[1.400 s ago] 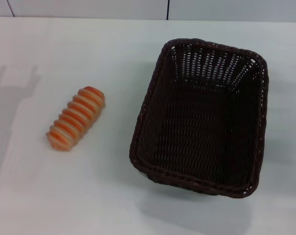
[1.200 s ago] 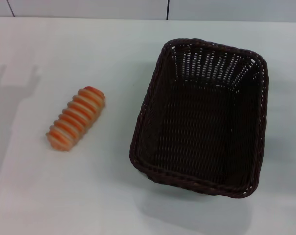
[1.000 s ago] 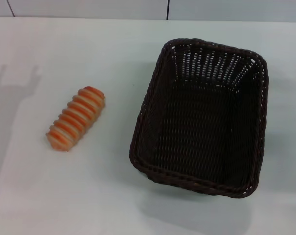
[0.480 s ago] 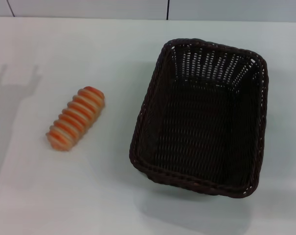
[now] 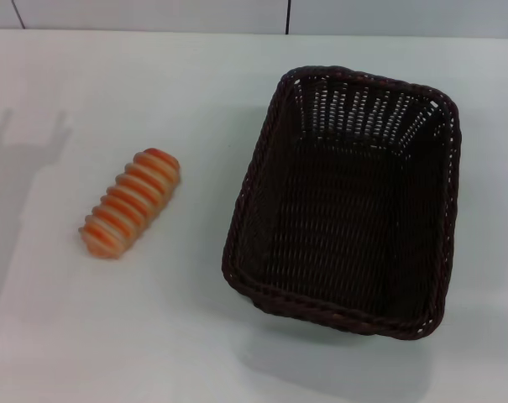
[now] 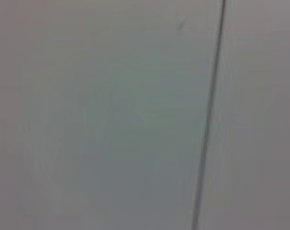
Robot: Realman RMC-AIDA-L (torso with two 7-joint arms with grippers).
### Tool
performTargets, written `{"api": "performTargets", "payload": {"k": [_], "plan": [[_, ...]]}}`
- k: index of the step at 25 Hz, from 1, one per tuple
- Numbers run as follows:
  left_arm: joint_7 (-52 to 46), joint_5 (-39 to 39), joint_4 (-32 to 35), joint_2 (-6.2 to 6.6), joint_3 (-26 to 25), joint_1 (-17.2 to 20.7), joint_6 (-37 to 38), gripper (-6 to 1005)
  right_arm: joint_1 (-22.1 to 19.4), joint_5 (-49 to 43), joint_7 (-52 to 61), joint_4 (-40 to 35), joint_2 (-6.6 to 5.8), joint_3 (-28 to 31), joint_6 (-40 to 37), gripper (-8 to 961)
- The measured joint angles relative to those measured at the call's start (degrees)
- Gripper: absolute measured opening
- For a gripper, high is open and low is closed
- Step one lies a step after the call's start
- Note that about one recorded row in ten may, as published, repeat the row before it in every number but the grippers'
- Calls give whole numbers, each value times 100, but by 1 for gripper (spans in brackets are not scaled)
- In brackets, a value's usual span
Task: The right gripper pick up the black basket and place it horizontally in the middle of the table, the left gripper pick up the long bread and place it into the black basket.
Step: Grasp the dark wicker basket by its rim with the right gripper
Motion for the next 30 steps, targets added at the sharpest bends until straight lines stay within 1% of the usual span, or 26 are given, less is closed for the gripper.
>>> {"api": "performTargets", "payload": {"k": [1, 2, 3, 5, 6, 7, 9, 11, 13, 15, 16, 17, 18, 19, 22, 26, 28, 30], "plan": [[0, 0, 0, 0, 0, 0, 0, 870, 29, -54, -3, 95, 0, 6, -222, 742], [0, 2, 0, 0, -1, -1, -1, 870, 107, -93, -68, 374, -7, -18, -815, 742], [-1, 1, 0, 0, 0, -2, -5, 870, 107, -93, -68, 374, -7, -18, -815, 742], [-20, 3, 0, -1, 0, -13, -15, 870, 183, -94, -250, 618, -9, -64, -1366, 743], [-33, 4, 0, -2, 0, -23, -17, 870, 248, -93, -466, 798, -5, -116, -1846, 743], [-47, 5, 0, -2, 1, -36, -20, 870, 303, -88, -618, 896, 1, -156, -2162, 743], [-88, 4, 0, -3, 5, -64, -25, 870, 439, -57, -905, 1085, 9, -220, -2654, 743], [-128, 5, 0, -9, 8, -83, -27, 870, 587, 79, -1170, 1191, 12, -216, -2907, 743], [-139, 4, -3, -13, 28, -92, -25, 870, 705, 352, -1294, 1229, -24, -173, -2867, 743], [-140, 5, -12, -14, 55, -93, -17, 870, 816, 508, -1201, 1320, -85, -122, -2730, 743], [-140, 4, -11, -15, 66, -98, -10, 870, 880, 457, -1004, 1428, -120, -118, -2699, 743], [-140, 4, -7, -17, 70, -108, -9, 870, 991, 133, -465, 1706, -182, -131, -2698, 743], [-141, 4, 0, -20, 75, -123, -8, 870, 991, 133, -465, 1706, -182, -131, -2698, 743], [-141, 4, 1, -21, 80, -132, -7, 870, 1043, -171, -100, 1865, -205, -138, -2737, 743], [-141, 4, 1, -22, 96, -146, -8, 870, 1140, -1334, 1357, 2337, -229, -118, -3044, 743], [-142, 4, -30, -22, 97, -146, -15, 871, 1187, -3115, 3667, 3073, -301, 10, -3927, 743], [-156, 4, -40, -21, 97, -146, -15, 871, 1195, -3698, 4393, 3148, -323, 165, -3964, 742], [-173, 4, -42, -22, 97, -145, -16, 871, 1140, -4006, 4701, 2888, -305, 306, -3575, 742]]}}
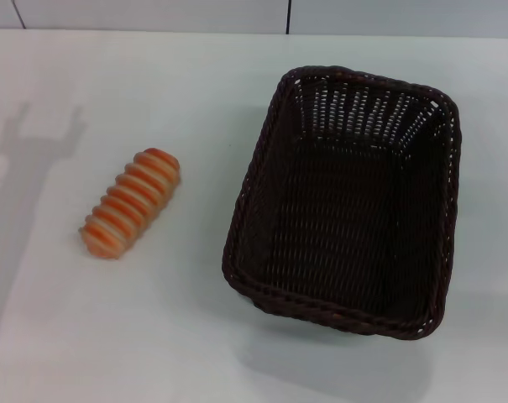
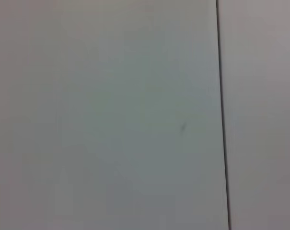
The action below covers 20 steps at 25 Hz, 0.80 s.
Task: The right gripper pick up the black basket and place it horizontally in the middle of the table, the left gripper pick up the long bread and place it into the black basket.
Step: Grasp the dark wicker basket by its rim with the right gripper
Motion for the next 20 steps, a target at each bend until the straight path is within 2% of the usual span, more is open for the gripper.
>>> {"api": "performTargets", "payload": {"k": [3, 6, 11, 12, 13, 16, 17, 18, 20], "plan": [[-117, -5, 17, 0, 0, 1, -1, 871, -125, -374, -53, -724, 119, 198, 1001, 742], [-139, -5, 26, 0, 0, -2, -1, 871, -194, -874, -89, -1634, 224, 324, 2387, 742], [-221, 0, -18, 12, 49, -5, 21, 870, -351, -1076, -97, -3115, 254, 166, 4755, 743], [-236, -1, -18, 18, 49, -9, 21, 870, -406, -1070, -96, -3624, 263, 60, 5659, 743], [-257, 0, -21, 24, 47, -25, 21, 870, -406, -1070, -96, -3624, 263, 60, 5659, 743], [-306, 1, -22, 30, -10, -76, -20, 870, -451, -1052, -24, -4527, 283, -137, 7030, 742], [-316, -1, -22, 31, -32, -82, -26, 870, -424, -1049, 158, -5061, 289, -229, 8029, 742], [-321, -1, -22, 32, -44, -87, -30, 870, -424, -1049, 158, -5061, 289, -229, 8029, 742], [-325, -12, 12, 40, -95, -113, -37, 870, -333, -1049, 347, -5450, 286, -273, 8851, 743]]}}
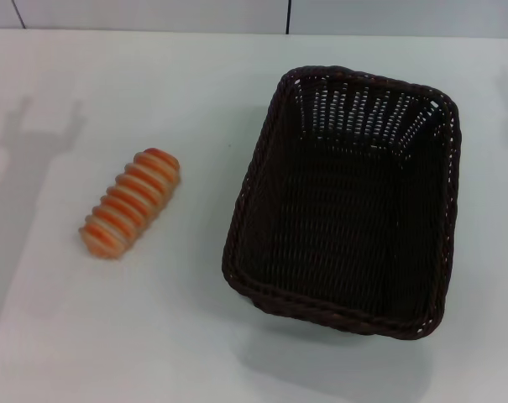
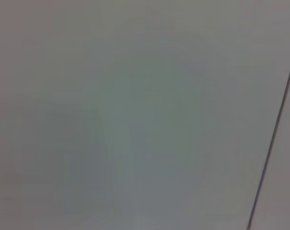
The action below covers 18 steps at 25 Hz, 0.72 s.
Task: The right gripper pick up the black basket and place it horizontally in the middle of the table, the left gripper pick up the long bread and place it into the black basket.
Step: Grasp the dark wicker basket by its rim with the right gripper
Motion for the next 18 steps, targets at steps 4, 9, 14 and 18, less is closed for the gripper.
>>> {"api": "performTargets", "payload": {"k": [4, 9, 14, 18], "plan": [[0, 9, 32, 52, -131, -34, -4, 870, 365, 83, 304, -508, -5, 9, 1555, 743], [-33, 13, 13, 170, -182, -35, -18, 870, 753, 472, 806, -739, -11, 22, 2841, 742], [-216, 9, 19, 304, -272, -55, -231, 870, 1055, 836, 1374, -777, -11, 11, 3622, 742], [-260, 9, 51, 368, -293, -134, -598, 869, 1115, 885, 1740, -834, -5, -46, 4007, 743]]}}
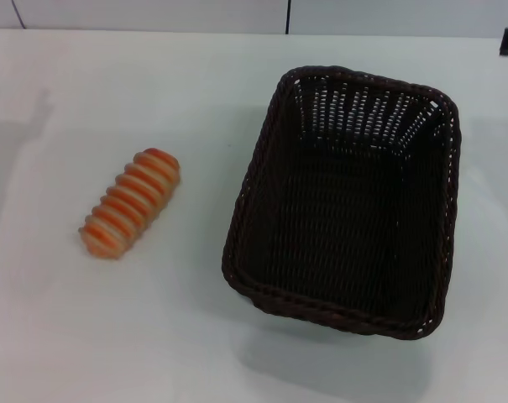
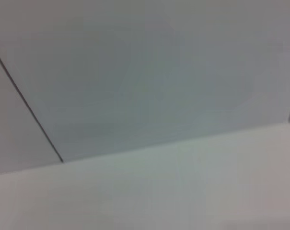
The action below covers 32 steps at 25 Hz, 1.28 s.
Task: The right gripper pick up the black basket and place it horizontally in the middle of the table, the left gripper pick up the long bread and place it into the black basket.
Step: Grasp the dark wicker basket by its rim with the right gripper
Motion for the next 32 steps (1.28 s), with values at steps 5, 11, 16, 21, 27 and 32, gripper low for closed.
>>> {"api": "performTargets", "payload": {"k": [5, 11, 16, 21, 27, 32], "plan": [[5, 3, 7, 11, 13, 4, -11, 869, 4, 209, 241, 38, 8, -16, 370, 743], [8, 3, 184, 31, -16, 10, -13, 869, 148, 623, 374, 554, -1, -42, 435, 743], [9, 3, 230, 51, -24, 5, -7, 869, 173, 819, 378, 964, 9, -96, 377, 742], [11, 2, 232, 63, 1, -18, 0, 869, 101, 909, 439, 975, 14, -255, 291, 742], [11, 3, 235, 75, 13, -60, 18, 868, -13, 1228, 470, 985, 8, -283, 333, 742], [26, 2, 235, 64, 14, -73, 30, 868, -104, 1431, 470, 1024, 5, -288, 361, 743]]}}
